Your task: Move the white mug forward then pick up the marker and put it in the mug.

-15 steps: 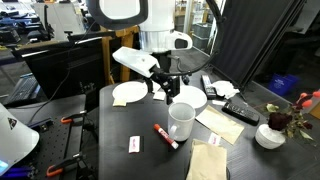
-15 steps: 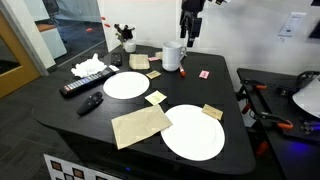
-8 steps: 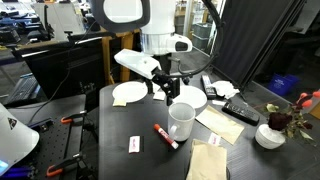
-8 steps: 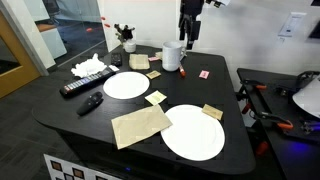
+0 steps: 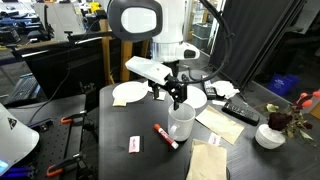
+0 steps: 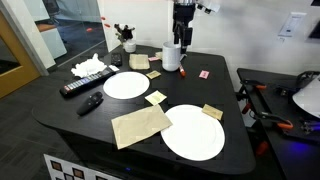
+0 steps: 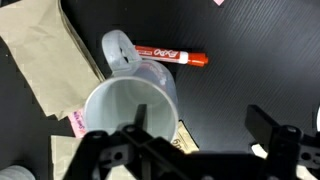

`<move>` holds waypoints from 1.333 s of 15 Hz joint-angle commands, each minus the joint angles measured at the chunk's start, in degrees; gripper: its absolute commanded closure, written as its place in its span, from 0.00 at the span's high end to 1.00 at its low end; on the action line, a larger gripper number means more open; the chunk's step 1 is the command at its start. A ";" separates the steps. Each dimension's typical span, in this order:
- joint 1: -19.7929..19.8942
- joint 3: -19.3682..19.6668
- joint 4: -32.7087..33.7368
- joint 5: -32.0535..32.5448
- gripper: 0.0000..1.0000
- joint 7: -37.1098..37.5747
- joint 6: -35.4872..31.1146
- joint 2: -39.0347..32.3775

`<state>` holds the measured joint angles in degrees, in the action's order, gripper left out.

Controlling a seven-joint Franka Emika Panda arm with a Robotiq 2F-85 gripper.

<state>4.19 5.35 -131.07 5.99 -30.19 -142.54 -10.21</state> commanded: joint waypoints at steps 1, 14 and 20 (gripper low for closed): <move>1.60 -0.93 3.21 0.57 1.00 -0.30 -0.24 -3.27; 3.95 -2.37 6.36 0.26 0.07 -1.02 0.38 -7.72; 3.86 -2.71 5.63 0.60 0.03 -0.74 0.87 -6.66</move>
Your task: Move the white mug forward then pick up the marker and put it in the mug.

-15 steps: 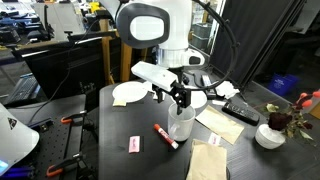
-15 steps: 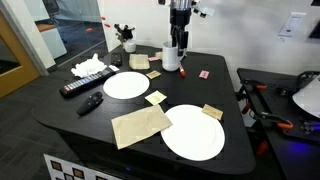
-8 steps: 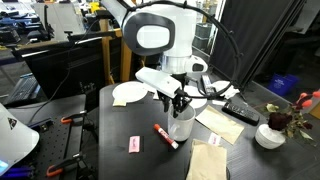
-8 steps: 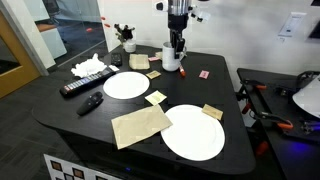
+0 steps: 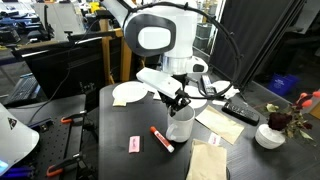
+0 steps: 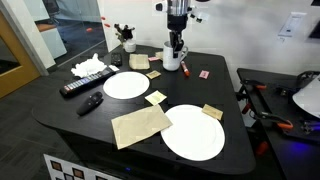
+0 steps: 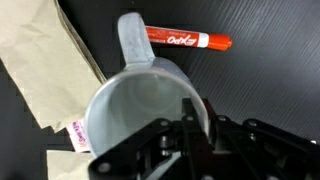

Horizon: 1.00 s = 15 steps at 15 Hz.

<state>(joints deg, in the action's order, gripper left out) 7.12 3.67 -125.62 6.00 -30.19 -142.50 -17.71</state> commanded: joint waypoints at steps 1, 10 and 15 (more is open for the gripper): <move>0.84 -1.08 -0.02 0.65 0.03 -0.64 0.85 1.12; -0.26 -4.18 -1.97 -0.52 0.03 -0.59 2.40 3.96; -1.49 -6.59 -4.29 -1.24 0.03 -0.71 4.10 7.00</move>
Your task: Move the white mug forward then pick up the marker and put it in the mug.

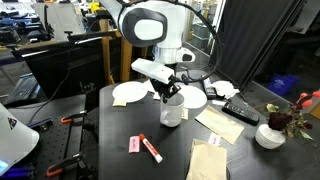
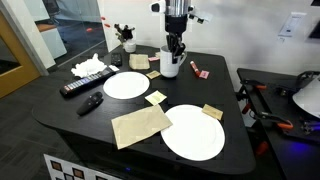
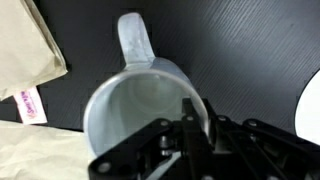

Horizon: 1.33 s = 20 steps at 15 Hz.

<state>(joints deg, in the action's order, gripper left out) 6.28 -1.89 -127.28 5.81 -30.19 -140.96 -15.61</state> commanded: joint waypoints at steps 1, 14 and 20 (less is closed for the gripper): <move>-1.03 -1.46 -3.18 -1.33 0.03 -0.65 2.98 5.62; -5.54 -3.54 -5.15 -1.68 0.03 -0.32 4.86 7.20; -6.57 -3.76 -5.27 -1.08 0.03 0.51 4.02 6.04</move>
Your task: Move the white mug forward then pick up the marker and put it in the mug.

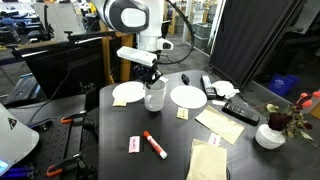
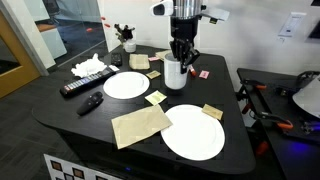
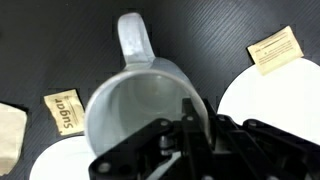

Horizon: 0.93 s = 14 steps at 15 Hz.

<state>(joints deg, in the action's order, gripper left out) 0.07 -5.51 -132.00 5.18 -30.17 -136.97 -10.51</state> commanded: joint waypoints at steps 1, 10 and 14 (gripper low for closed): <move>-0.45 -0.12 -0.66 -0.36 0.03 0.62 -0.26 0.74; -1.06 -0.20 -0.77 0.28 0.36 1.70 -0.84 -0.35; -1.30 -0.20 -1.15 0.53 0.66 1.99 -0.91 0.68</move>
<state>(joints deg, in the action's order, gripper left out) -0.89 -5.54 -132.25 5.27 -29.89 -137.22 -11.77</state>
